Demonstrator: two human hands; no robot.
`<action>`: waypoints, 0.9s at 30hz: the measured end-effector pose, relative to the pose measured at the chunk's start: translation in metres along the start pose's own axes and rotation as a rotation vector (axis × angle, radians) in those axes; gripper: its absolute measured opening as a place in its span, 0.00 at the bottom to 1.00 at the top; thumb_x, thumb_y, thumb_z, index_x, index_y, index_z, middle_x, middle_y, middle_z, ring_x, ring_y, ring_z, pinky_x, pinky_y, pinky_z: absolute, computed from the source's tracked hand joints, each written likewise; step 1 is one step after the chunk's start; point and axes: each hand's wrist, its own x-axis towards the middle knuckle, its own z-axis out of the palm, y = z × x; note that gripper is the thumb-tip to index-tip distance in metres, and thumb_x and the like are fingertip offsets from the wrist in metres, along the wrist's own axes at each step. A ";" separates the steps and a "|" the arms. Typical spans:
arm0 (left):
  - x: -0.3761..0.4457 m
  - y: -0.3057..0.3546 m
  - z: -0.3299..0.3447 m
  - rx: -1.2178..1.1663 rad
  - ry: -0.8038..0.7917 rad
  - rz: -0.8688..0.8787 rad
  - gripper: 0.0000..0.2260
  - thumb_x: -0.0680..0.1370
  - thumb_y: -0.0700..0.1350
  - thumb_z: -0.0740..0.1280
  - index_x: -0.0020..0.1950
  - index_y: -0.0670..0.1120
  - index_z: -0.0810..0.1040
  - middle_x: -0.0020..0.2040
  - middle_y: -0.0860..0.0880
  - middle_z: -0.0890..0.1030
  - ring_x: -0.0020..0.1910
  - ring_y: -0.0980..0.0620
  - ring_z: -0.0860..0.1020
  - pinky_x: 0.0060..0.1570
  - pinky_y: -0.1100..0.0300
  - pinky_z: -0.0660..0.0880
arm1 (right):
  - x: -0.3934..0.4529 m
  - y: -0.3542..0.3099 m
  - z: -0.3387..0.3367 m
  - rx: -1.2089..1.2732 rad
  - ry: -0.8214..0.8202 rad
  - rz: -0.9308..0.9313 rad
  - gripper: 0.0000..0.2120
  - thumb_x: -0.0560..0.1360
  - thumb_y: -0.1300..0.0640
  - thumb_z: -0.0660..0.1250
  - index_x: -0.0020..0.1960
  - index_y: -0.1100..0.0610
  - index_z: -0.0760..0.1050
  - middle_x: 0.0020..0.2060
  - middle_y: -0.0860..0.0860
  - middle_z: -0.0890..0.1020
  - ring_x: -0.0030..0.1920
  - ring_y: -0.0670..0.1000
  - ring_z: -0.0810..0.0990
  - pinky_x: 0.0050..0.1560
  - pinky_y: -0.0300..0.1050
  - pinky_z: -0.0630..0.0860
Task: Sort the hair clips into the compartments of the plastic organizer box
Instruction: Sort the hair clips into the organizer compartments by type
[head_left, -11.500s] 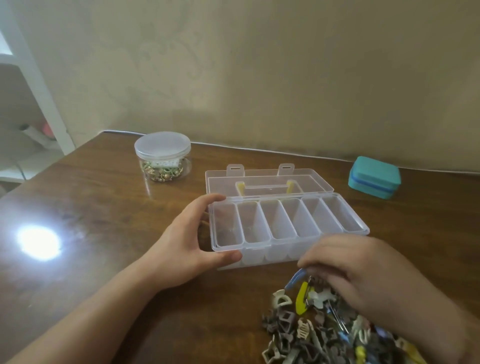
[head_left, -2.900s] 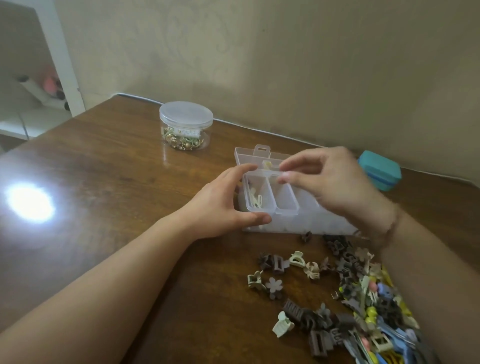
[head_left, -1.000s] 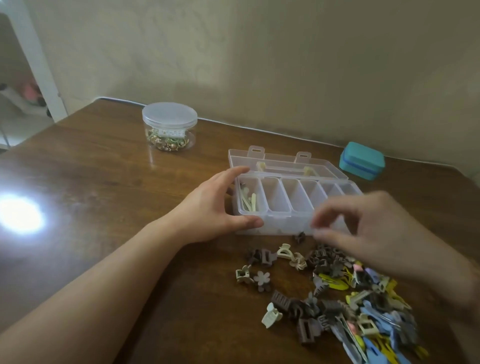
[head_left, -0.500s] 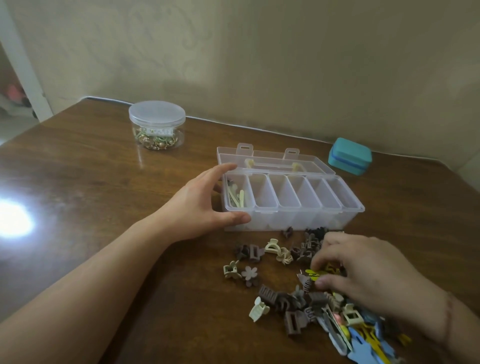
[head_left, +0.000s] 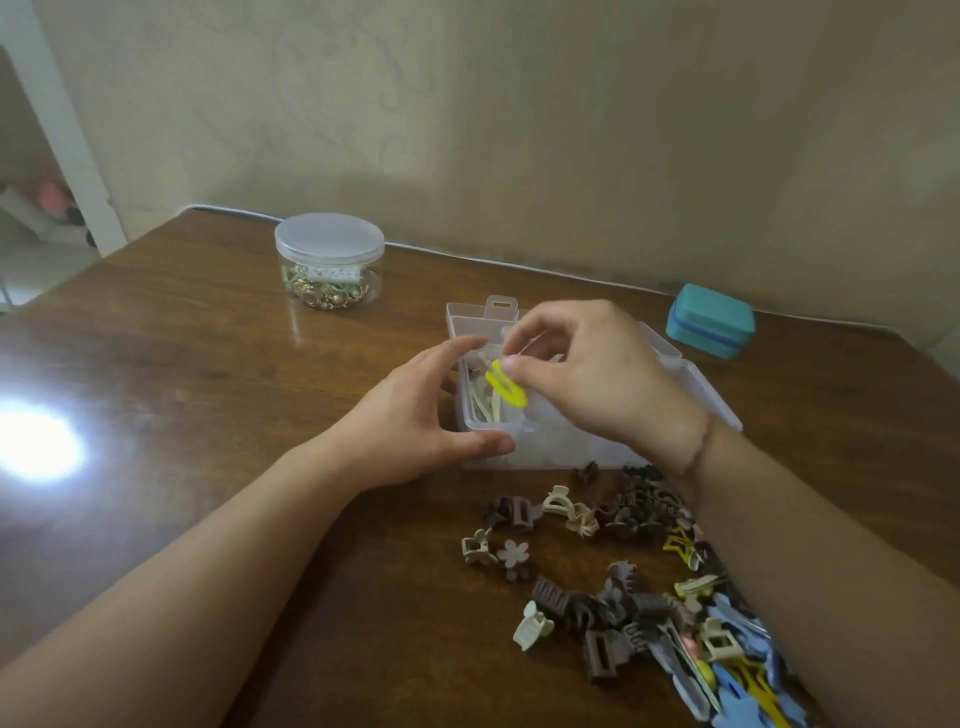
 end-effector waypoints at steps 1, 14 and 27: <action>0.000 -0.001 0.000 -0.002 -0.007 -0.001 0.47 0.61 0.74 0.71 0.76 0.62 0.59 0.72 0.59 0.69 0.59 0.68 0.71 0.53 0.69 0.70 | 0.002 0.000 0.006 -0.025 -0.041 0.010 0.02 0.74 0.55 0.71 0.46 0.49 0.81 0.37 0.44 0.83 0.39 0.39 0.81 0.38 0.33 0.76; 0.001 0.004 0.001 0.036 0.004 -0.047 0.49 0.58 0.74 0.68 0.77 0.62 0.58 0.74 0.57 0.67 0.59 0.63 0.72 0.57 0.63 0.71 | -0.164 0.013 -0.042 -0.387 -0.120 -0.016 0.06 0.68 0.39 0.72 0.40 0.36 0.75 0.34 0.31 0.78 0.34 0.28 0.73 0.32 0.20 0.66; -0.003 0.005 0.002 0.003 0.017 -0.042 0.48 0.60 0.72 0.70 0.77 0.61 0.59 0.72 0.57 0.68 0.55 0.71 0.70 0.57 0.63 0.70 | -0.193 0.024 -0.006 -0.616 0.035 0.045 0.05 0.60 0.48 0.75 0.33 0.45 0.79 0.31 0.43 0.76 0.27 0.45 0.76 0.27 0.30 0.65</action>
